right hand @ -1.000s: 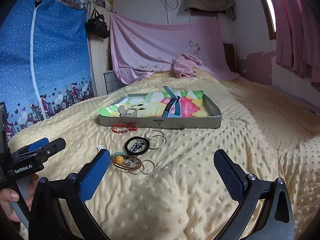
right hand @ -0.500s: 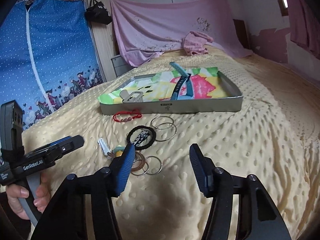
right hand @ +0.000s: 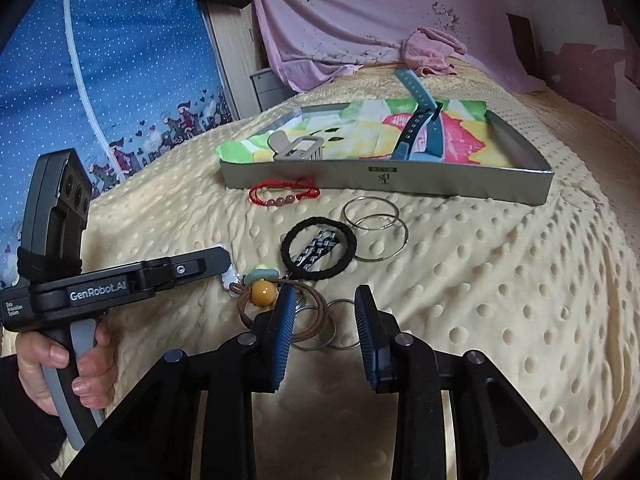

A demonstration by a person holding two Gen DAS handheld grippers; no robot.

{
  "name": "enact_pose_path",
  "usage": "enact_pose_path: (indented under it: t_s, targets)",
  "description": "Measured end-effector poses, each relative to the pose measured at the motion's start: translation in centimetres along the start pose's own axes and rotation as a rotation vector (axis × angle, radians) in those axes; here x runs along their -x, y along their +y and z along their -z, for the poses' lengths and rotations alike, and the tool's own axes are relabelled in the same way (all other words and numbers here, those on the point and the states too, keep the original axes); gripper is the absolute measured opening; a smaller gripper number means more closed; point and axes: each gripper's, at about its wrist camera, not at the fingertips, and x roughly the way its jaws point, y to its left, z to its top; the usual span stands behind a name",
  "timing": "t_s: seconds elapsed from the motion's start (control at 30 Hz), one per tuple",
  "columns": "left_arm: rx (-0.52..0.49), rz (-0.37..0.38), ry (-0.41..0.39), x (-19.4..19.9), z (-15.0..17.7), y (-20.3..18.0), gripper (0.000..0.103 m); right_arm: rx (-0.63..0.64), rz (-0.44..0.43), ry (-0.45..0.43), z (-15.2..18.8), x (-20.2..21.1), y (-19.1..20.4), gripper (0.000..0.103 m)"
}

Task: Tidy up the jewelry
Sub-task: 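Grasp the white hair clip with the left tool while the right tool grasps the orange-bead keychain, then carry the hair clip and keychain into the tray and open both tools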

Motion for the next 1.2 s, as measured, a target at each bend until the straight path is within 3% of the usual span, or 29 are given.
enact_pose_path:
  t_s: [0.13,0.3,0.4,0.6,0.9,1.2]
  targets:
    - [0.057,0.019,0.019,-0.7,-0.5,1.0,0.03,-0.005,-0.004,0.026,0.3,-0.7,-0.1,0.027]
    - [0.05,-0.007,0.046,-1.6,-0.6,0.9,0.029,0.0,0.0,0.053,0.6,-1.3,0.2,0.027]
    - [0.035,-0.027,0.053,-1.8,-0.7,0.7,0.025,0.014,0.004,0.058,0.6,-1.4,0.6,0.017]
    - [0.031,-0.039,0.048,-1.9,-0.6,0.6,0.016,0.029,0.008,0.059,0.7,-1.4,0.9,0.007]
    - [0.029,0.009,-0.017,0.0,0.7,0.8,0.01,0.017,0.006,-0.009,0.6,0.2,0.5,0.004]
    - [0.0,0.057,-0.098,2.0,1.1,-0.1,0.009,0.021,0.021,-0.153,-0.1,2.9,0.5,0.004]
